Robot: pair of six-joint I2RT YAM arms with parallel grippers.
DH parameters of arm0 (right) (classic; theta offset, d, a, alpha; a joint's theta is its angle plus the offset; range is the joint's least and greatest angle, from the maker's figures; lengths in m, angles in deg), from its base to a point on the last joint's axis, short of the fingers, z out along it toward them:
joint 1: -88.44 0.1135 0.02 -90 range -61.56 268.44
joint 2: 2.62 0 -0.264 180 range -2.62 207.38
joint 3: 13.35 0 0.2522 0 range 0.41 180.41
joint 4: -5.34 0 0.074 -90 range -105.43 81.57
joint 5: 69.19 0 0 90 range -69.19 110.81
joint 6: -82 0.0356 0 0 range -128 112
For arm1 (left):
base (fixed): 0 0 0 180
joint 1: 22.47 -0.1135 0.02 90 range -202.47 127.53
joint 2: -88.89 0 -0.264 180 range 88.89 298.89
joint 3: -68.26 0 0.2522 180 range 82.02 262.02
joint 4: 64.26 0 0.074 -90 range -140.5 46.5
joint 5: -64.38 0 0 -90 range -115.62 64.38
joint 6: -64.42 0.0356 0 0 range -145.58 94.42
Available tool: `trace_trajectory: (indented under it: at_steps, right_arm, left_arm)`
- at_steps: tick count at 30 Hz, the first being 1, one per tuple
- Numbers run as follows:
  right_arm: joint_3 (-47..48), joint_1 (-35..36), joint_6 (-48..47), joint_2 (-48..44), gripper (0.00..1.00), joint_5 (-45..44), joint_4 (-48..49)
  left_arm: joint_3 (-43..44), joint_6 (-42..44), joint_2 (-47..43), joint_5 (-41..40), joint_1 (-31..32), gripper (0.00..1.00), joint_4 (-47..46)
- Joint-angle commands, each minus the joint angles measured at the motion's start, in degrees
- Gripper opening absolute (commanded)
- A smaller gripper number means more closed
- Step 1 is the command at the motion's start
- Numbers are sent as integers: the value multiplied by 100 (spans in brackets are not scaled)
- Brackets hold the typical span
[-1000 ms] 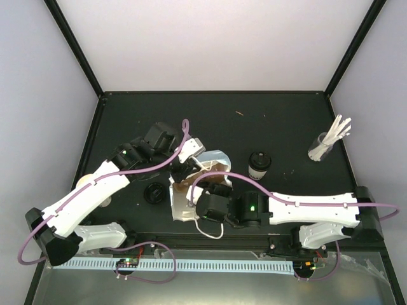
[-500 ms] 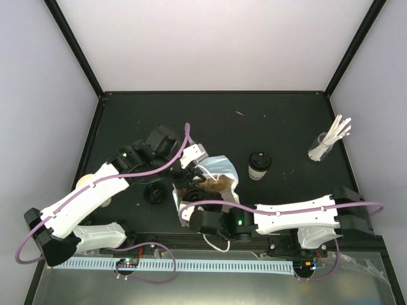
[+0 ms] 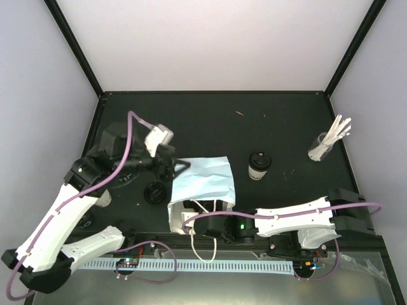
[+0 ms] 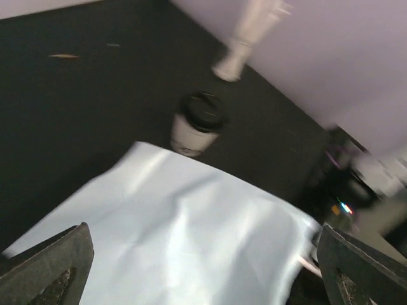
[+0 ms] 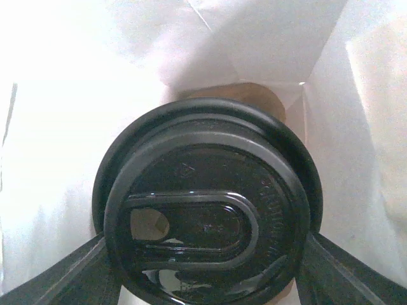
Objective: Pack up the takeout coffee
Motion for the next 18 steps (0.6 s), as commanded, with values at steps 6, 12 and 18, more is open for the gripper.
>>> trace_trajectory:
  at_steps: [6,12,18]
  right_arm:
    - [146,25,-326,230,47,-435,483]
    - [169,-63,-238,271,47,-310,473]
    - [118,-274,-248,118,47,-29,539]
  left_arm:
    - [-424,-317,1300,-449,-2057,99,23]
    - [-111,-98,2901,231,-2458,89,-608]
    - [181,-305,4072,787,-2444,76,-952]
